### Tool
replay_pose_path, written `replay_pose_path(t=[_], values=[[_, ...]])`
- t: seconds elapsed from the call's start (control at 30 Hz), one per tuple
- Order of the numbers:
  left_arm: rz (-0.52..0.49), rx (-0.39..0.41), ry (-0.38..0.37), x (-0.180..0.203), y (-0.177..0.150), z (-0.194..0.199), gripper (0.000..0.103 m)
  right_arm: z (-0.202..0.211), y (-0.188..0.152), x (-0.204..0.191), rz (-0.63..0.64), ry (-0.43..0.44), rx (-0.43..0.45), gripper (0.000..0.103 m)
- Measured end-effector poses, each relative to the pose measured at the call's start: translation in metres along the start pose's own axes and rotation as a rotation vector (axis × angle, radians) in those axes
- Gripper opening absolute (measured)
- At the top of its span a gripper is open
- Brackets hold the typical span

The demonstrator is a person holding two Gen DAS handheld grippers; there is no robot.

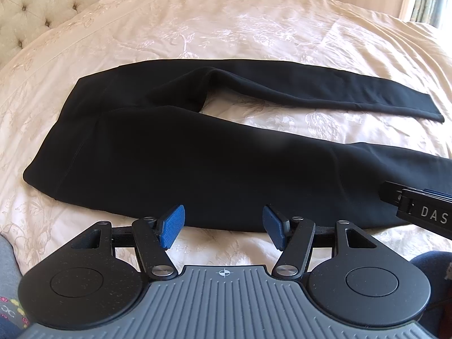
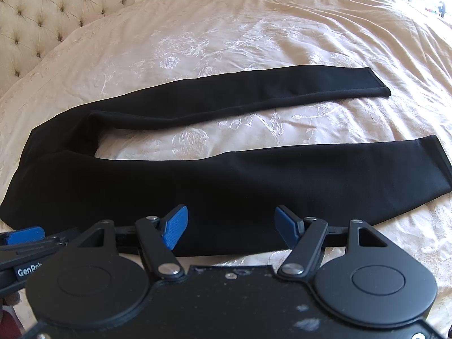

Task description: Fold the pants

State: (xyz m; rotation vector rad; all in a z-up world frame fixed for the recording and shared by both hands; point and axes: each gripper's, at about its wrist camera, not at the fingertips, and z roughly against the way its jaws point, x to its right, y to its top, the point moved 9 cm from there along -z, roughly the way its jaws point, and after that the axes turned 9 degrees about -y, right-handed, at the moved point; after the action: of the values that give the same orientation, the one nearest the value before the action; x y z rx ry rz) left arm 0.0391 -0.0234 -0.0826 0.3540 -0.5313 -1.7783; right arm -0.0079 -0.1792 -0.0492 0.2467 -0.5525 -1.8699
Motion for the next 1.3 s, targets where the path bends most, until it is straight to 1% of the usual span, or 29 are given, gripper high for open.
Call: replay_pose_path(t=[1.3], values=[[-0.004,0.004,-0.008,-0.0077,0.0049,0.0059,0.060,-0.0001,0.0007,-0.0010,-0.002,0.011,-0.008,0.072]])
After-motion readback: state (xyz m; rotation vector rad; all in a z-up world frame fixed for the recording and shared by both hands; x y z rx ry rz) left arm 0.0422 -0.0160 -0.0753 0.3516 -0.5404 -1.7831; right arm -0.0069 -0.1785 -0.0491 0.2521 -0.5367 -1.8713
